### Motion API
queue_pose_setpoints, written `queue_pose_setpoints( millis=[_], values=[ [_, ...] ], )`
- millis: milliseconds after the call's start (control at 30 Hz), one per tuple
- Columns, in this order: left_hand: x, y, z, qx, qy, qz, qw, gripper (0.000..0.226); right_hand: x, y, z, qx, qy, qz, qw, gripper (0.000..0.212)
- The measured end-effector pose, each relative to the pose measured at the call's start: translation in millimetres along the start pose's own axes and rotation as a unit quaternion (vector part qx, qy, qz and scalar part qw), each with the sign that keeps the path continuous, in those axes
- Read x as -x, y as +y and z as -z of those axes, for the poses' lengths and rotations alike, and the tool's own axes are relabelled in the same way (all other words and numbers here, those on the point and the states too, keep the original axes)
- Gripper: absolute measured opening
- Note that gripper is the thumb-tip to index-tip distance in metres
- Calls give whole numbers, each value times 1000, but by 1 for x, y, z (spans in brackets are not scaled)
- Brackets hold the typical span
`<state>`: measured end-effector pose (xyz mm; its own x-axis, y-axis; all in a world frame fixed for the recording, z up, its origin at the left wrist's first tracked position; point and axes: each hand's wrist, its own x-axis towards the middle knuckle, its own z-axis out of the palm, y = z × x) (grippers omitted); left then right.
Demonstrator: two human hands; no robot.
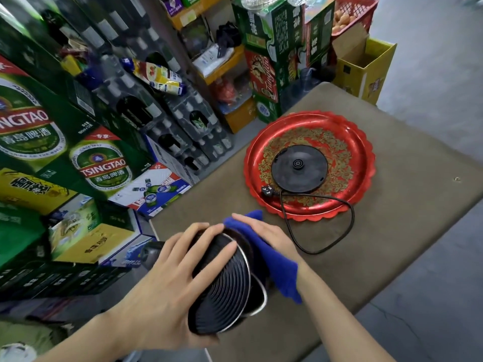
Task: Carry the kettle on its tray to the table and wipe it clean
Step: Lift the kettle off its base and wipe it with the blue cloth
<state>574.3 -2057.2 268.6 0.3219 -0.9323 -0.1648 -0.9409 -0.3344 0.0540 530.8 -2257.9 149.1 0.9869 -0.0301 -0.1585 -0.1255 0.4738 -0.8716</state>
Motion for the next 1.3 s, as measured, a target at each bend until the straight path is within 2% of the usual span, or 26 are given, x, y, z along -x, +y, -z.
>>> queue_pose_setpoints(
  millis=[67,133,200,267,333,400,500,567,633,733,800,900,1000,1100,1167,1233,1300],
  values=[
    [9,4,-4,-16,5,-13,1000,105,-24,-9,-9,99,-91,13,991,41],
    [14,7,-7,-43,20,-28,998,93,-49,-25,-24,181,-182,-55,965,36],
    [17,9,-11,-54,36,-35,997,80,-73,-22,-26,249,-208,-166,931,29],
    [15,7,-9,-51,46,-30,997,78,-85,-2,-12,262,-173,-242,918,37],
    [11,3,-4,-18,33,-18,999,94,-81,18,5,195,-85,-275,937,58],
    [4,-3,0,7,11,-12,1000,109,-68,41,24,72,1,-252,965,60],
    [-9,-12,-1,10,-15,-5,1000,120,-38,73,35,-62,137,-187,971,29],
    [-19,-15,0,20,-24,1,1000,125,-18,97,32,-106,215,-149,959,35],
    [-24,-14,1,18,-29,-1,999,127,-1,109,19,-151,246,-113,951,47],
    [-20,-17,4,39,-44,10,998,127,19,105,1,-114,275,-83,951,17],
    [-16,-29,9,97,-50,57,992,123,30,105,-6,-133,295,-88,942,30],
    [-15,-50,18,224,-25,178,958,121,46,103,-26,-147,327,-53,932,31],
    [-11,-50,15,251,-23,221,942,124,56,94,-56,-136,353,-42,925,32],
    [-7,-35,12,270,14,270,924,123,64,85,-74,-61,381,-30,922,38],
    [-9,-25,8,299,71,322,896,123,76,86,-89,-18,394,7,919,50],
    [-15,-13,3,299,124,389,863,121,91,88,-114,37,388,75,918,51],
    [-20,2,-2,274,151,461,830,118,94,100,-136,160,353,121,914,52]
  ],
)
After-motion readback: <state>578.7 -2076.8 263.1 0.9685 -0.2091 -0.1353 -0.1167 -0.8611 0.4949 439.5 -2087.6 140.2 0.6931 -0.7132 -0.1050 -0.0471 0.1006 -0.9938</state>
